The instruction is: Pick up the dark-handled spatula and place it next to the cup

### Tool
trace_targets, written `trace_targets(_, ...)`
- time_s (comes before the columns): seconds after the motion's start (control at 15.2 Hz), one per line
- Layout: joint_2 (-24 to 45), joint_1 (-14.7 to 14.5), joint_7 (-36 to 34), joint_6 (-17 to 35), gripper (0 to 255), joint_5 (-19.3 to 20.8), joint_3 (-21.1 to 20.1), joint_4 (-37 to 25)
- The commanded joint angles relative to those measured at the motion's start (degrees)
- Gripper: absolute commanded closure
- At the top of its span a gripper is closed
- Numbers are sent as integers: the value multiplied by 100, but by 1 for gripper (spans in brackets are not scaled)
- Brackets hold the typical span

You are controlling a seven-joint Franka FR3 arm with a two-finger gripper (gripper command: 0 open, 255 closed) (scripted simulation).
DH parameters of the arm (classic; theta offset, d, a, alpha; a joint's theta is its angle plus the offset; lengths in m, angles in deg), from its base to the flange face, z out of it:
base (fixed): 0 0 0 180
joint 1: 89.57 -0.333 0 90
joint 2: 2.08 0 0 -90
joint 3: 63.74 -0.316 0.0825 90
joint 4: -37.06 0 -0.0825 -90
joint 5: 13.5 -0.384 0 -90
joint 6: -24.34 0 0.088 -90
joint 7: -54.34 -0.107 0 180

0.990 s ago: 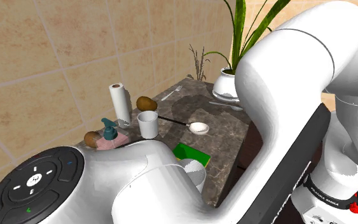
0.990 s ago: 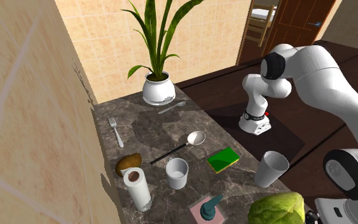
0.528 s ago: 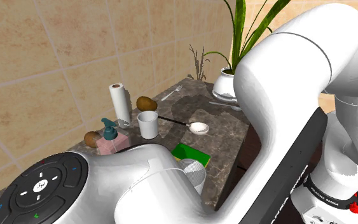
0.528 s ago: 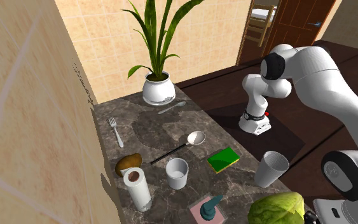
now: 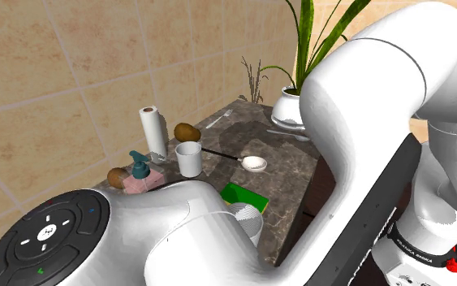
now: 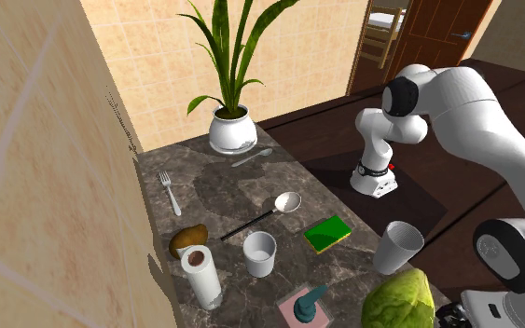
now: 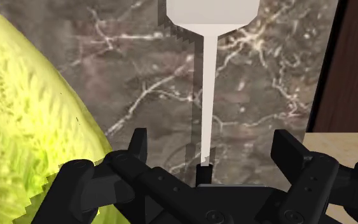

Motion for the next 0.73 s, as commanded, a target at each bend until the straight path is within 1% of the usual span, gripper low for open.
trace_targets(0.0,-137,13,43,-226,0,-73,-45,-101)
trace_targets(0.13,-264,18,90,-499,0,-146,-87,-259)
trace_targets(0.66,-264,18,90,-499,0,-146,-87,-259)
